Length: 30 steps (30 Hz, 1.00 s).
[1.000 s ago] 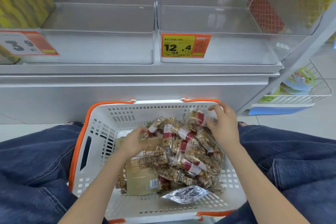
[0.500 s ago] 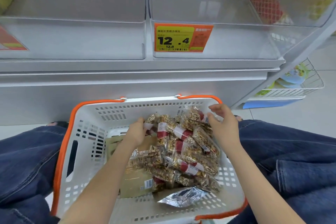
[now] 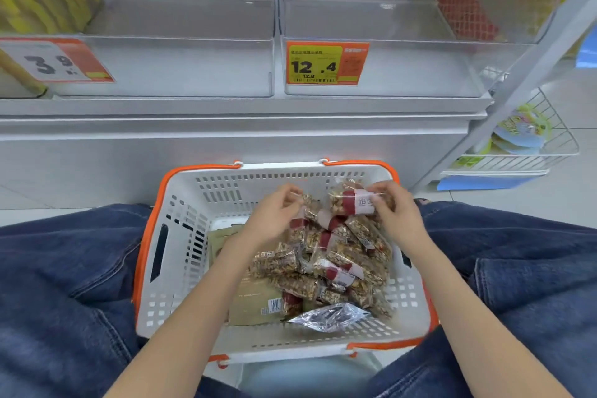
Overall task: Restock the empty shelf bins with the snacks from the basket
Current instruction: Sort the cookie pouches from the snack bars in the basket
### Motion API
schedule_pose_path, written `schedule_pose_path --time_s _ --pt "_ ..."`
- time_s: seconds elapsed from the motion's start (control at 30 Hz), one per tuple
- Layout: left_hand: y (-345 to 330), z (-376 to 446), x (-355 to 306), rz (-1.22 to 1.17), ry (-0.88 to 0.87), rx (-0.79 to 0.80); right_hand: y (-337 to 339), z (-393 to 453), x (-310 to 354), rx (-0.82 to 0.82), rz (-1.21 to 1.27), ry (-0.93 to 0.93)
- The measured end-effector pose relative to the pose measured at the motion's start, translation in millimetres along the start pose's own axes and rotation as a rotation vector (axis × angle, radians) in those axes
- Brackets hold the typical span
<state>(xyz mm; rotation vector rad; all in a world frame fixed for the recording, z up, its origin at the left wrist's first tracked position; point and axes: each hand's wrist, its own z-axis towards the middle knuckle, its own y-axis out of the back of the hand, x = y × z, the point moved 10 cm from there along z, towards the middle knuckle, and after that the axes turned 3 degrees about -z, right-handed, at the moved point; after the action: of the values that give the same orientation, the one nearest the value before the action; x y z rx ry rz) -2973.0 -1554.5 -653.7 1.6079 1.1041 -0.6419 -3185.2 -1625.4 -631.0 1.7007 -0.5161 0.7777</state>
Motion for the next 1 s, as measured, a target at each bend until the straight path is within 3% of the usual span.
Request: schedule_pose_path --time_s 0.1,0.17,0.23,0.27,0.3,0.37,0.43,0.5,0.6,0.77,0.83,0.9,0.93,1.0 --pt "-2.6 -13.7 49.6 0.181 0.063 0.038 -14.9 -11.4 -30.5 0.061 -0.498 -0.062" --pt "-10.4 -24.8 88.6 0.312 0.118 0.091 -5.4 -20.6 -14.8 -0.105 -0.621 -0.036" --pt "-20.8 -32.7 123.1 0.344 0.209 0.152 -3.7 -31.4 25.5 -0.224 -0.610 0.138" --pt "-26.9 -34.5 134.2 0.331 0.234 0.178 -17.6 -36.9 45.0 -0.132 -0.541 0.265" --pt "-31.3 -35.1 141.9 0.330 0.244 0.193 -42.0 -44.2 57.8 0.073 -0.450 0.351" --pt "-33.8 -35.9 151.7 0.367 0.250 0.194 -99.0 -74.1 59.7 0.570 -0.388 0.333" --pt "-27.7 -38.0 166.3 0.417 0.284 0.157 -131.3 -93.2 44.6 0.771 -0.504 0.339" --pt "-17.3 -42.7 184.0 0.423 0.354 0.125 -144.9 -92.2 28.3 0.790 -0.581 0.316" --pt "-22.0 -46.4 198.0 0.319 0.415 0.185 -152.5 -79.1 26.7 0.738 -0.498 0.282" --pt "-51.8 -43.5 183.7 -0.243 0.478 0.175 -183.2 -66.0 60.1 0.652 -0.518 0.478" --pt "-58.7 -41.3 179.7 -0.425 0.482 0.224 -203.1 -66.0 63.2 0.700 -0.600 0.547" --pt "-50.1 -34.5 179.8 -0.457 0.471 0.236 -222.4 -69.7 50.5 0.791 -0.823 0.621" --pt "-35.5 -29.5 184.2 -0.406 0.471 0.161 -229.1 -71.4 40.5 0.827 -0.961 0.670" --pt "16.7 -20.4 200.7 -0.215 0.452 -0.160 -234.7 -71.1 23.3 0.853 -1.133 0.732"
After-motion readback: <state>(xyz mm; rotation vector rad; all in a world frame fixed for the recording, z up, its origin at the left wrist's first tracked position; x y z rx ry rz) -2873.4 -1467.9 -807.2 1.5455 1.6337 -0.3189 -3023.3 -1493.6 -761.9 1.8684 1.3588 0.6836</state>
